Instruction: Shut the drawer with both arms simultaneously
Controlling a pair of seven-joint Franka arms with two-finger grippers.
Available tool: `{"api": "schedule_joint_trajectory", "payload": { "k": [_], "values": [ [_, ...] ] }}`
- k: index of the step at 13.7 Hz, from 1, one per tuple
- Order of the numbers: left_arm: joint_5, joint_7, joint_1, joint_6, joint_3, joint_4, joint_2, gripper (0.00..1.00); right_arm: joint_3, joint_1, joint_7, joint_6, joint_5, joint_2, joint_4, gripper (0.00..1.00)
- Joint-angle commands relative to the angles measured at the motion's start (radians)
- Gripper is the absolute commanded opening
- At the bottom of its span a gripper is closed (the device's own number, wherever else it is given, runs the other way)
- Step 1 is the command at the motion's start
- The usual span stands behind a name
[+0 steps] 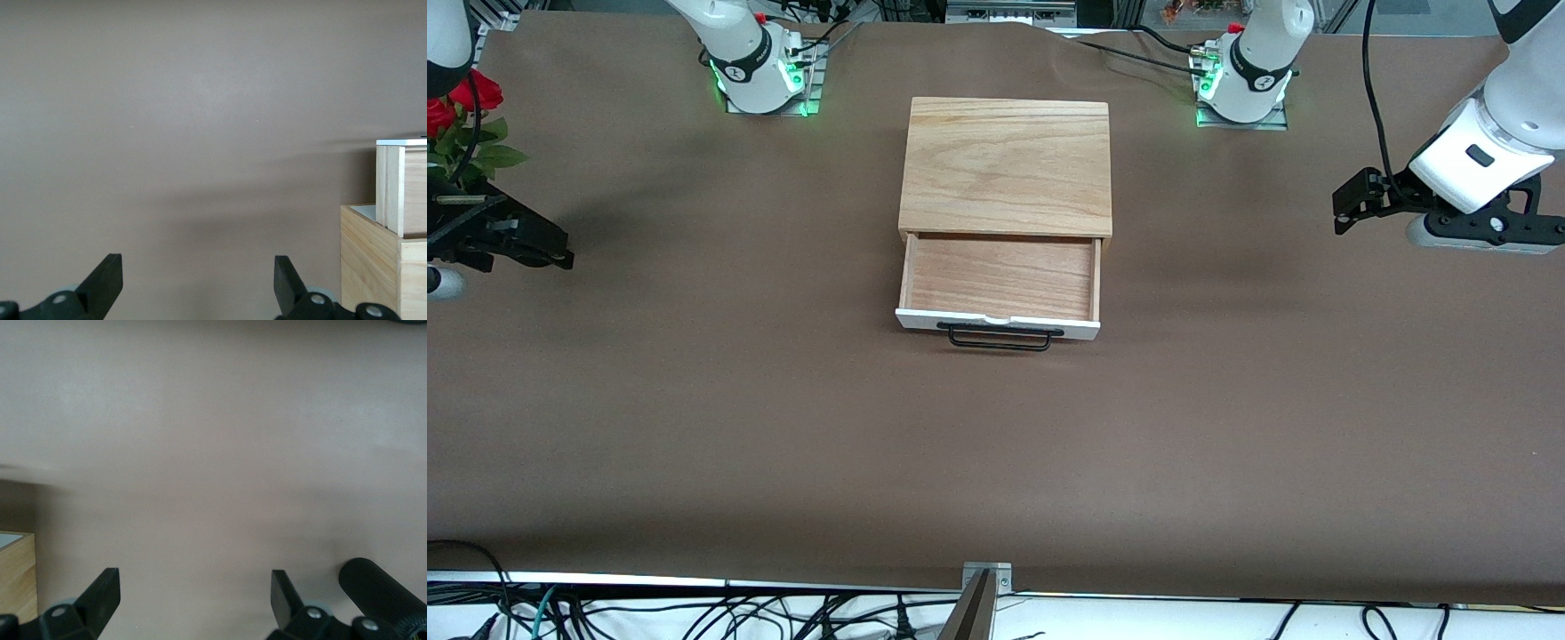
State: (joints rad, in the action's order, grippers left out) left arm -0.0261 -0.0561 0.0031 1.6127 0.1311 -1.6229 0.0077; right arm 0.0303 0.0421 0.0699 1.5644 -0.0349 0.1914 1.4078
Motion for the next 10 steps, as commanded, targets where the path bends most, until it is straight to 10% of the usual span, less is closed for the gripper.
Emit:
{"api": "schedule_joint_trajectory", "payload": {
  "k": [1,10],
  "values": [
    [0.017,-0.002,0.006,-0.028,0.005,0.018,-0.002,1.00,0.013,0.010,-0.019,0.006,-0.007,-0.007,0.005,1.00],
    [0.017,0.001,0.002,-0.051,0.007,0.029,0.005,1.00,0.013,0.010,-0.019,0.006,-0.011,-0.007,0.005,1.00]
  ]
}}
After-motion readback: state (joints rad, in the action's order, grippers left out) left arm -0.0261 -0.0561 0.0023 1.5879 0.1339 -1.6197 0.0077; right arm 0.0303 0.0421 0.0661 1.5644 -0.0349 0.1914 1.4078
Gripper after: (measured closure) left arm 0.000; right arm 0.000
